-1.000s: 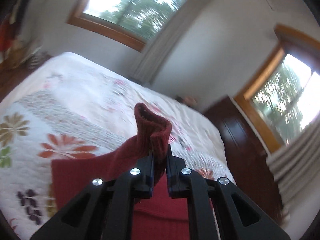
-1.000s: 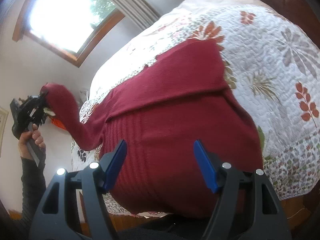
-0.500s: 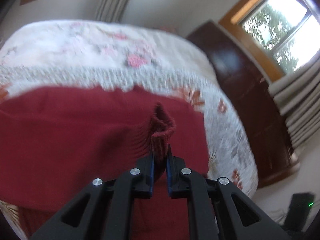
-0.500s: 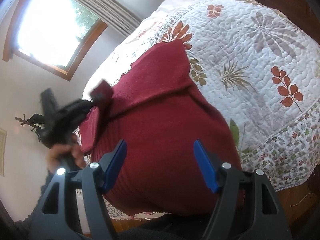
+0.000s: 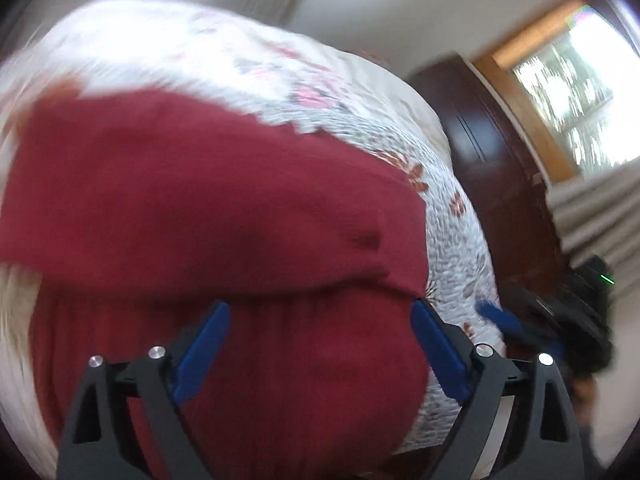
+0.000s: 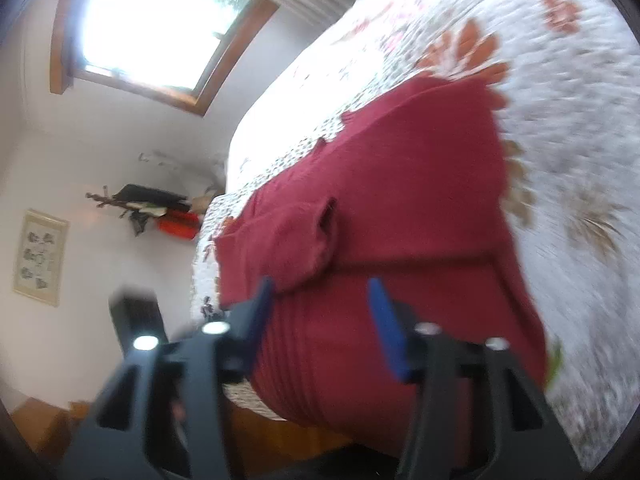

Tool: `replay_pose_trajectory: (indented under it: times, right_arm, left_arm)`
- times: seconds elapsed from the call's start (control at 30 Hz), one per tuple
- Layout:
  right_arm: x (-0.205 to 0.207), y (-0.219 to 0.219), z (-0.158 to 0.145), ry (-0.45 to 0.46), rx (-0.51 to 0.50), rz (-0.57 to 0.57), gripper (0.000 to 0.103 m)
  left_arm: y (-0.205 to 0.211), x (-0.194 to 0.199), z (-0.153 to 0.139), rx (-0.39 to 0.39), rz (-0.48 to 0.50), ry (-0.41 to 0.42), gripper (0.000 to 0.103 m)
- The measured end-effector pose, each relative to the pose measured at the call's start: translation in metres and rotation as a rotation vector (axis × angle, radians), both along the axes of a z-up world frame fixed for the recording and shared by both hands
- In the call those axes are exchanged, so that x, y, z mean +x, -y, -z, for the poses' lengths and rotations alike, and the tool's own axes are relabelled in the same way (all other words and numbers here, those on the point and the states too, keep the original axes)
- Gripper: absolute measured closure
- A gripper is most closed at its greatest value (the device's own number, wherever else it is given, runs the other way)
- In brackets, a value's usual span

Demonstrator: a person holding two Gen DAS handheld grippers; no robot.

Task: Fold small clothes

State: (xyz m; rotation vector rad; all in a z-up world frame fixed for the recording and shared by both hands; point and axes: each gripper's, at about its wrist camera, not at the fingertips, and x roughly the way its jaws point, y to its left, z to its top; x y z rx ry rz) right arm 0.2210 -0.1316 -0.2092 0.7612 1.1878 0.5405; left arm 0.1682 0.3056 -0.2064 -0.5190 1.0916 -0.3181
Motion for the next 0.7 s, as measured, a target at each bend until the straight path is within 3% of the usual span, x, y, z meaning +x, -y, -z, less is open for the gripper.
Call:
replay_pose_trajectory:
  times: [0.1, 0.17, 0.27, 0.53, 0.67, 0.7]
  right_arm:
    - [0.048, -0.015, 0.039, -0.126, 0.150, -0.025, 0.061]
    - [0.067, -0.026, 0.057, -0.169, 0.119, -0.041, 0.054]
    - [0.084, -0.040, 0.079, -0.228, 0.116, -0.073, 0.054]
    - [0.093, -0.061, 0.076, -0.190, 0.111, -0.132, 0.051]
    - [0.092, -0.073, 0.070, -0.176, 0.096, -0.166, 0.064]
    - [0.092, -0.077, 0.068, -0.176, 0.095, -0.179, 0.074]
  left_arm:
    - [-0.026, -0.039, 0.005, -0.042, -0.076, -0.038, 0.010]
    - [-0.043, -0.067, 0.011, -0.045, -0.139, -0.062, 0.010]
    - [-0.067, -0.100, 0.022, -0.072, -0.234, -0.116, 0.010]
    - [-0.093, -0.132, 0.029, -0.084, -0.350, -0.144, 0.010]
    - [-0.088, -0.126, 0.027, -0.081, -0.333, -0.132, 0.010]
    - [-0.083, -0.122, 0.027, -0.080, -0.325, -0.131, 0.010]
